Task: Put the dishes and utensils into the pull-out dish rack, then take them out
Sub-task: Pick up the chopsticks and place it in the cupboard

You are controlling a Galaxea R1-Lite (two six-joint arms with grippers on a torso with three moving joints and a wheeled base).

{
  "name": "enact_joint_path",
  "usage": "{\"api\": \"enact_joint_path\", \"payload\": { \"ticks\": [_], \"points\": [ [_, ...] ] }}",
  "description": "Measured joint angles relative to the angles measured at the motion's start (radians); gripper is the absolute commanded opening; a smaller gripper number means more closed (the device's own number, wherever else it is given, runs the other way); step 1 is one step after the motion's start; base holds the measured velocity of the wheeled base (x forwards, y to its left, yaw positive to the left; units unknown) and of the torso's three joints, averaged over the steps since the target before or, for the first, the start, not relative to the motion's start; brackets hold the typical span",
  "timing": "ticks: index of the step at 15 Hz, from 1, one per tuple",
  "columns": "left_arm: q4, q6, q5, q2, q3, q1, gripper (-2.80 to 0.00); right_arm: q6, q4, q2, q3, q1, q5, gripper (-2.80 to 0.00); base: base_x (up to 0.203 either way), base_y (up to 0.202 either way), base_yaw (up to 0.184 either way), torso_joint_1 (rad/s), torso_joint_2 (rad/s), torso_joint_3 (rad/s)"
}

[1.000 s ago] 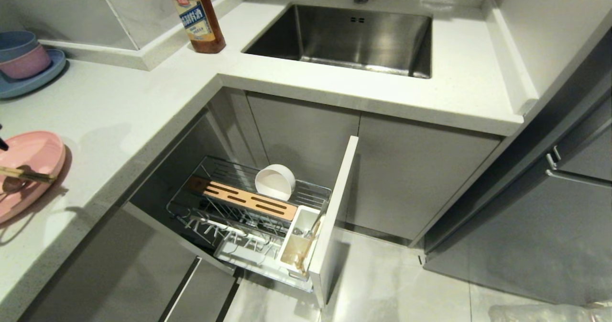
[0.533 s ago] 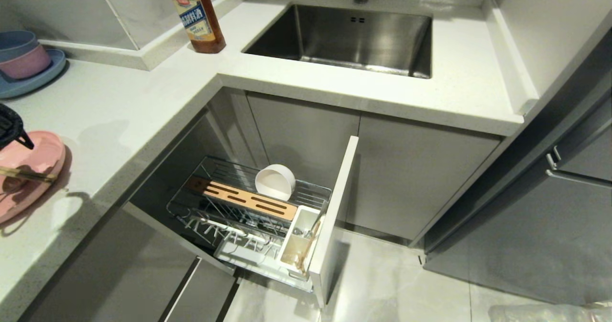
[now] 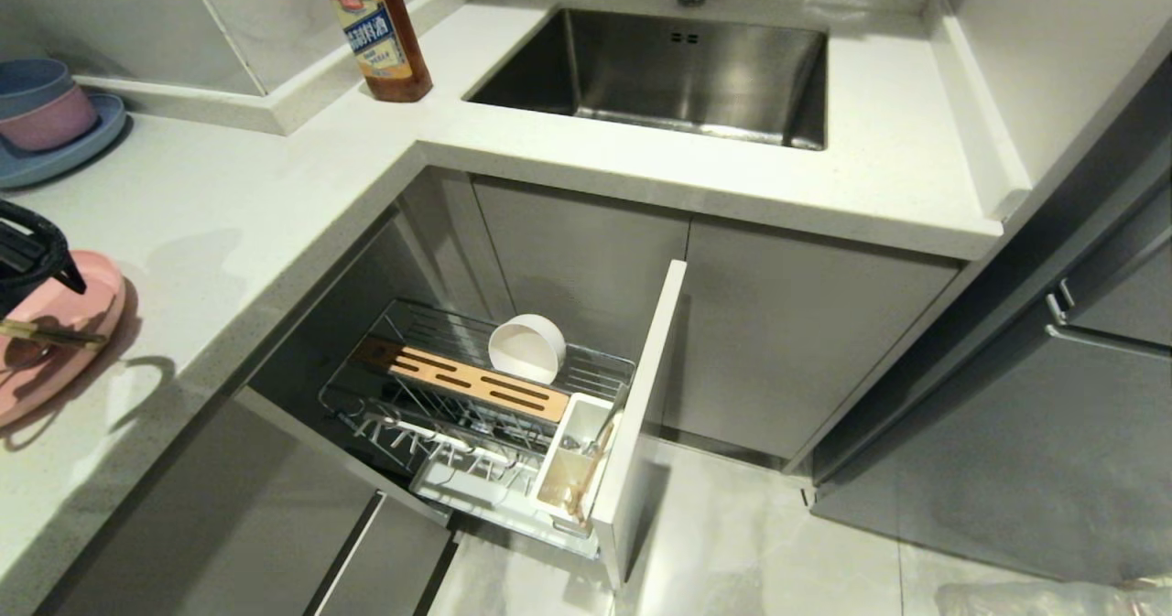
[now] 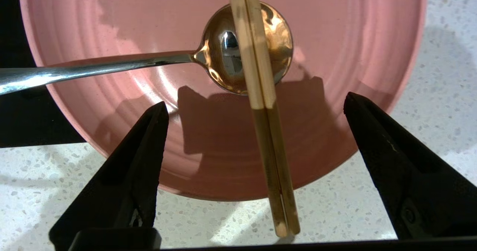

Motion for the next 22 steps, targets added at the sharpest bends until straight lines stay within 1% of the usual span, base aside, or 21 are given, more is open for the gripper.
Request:
{"api": "enact_joint_path", "payload": {
  "ticks": [5,9,13,22],
  "points": [
    [-0.001,0.0,0.0,0.002,0.022,0.001,0.0,0.0,0.0,0.0,0.0,0.0,0.0,-2.8,0.0,0.0,0.0,0.0,0.0,0.0],
    [-0.006,-0.001,-0.003,0.007,0.028,0.014,0.0,0.0,0.0,0.0,0.0,0.0,0.0,-2.8,0.0,0.0,0.0,0.0,0.0,0.0],
    [-0.007,-0.001,-0.042,0.011,0.034,0.018,0.0,0.0,0.0,0.0,0.0,0.0,0.0,-2.8,0.0,0.0,0.0,0.0,0.0,0.0],
    [-0.01,-0.001,-0.05,0.03,0.039,0.025,0.0,0.0,0.0,0.0,0.0,0.0,0.0,-2.8,0.0,0.0,0.0,0.0,0.0,0.0]
  ]
}}
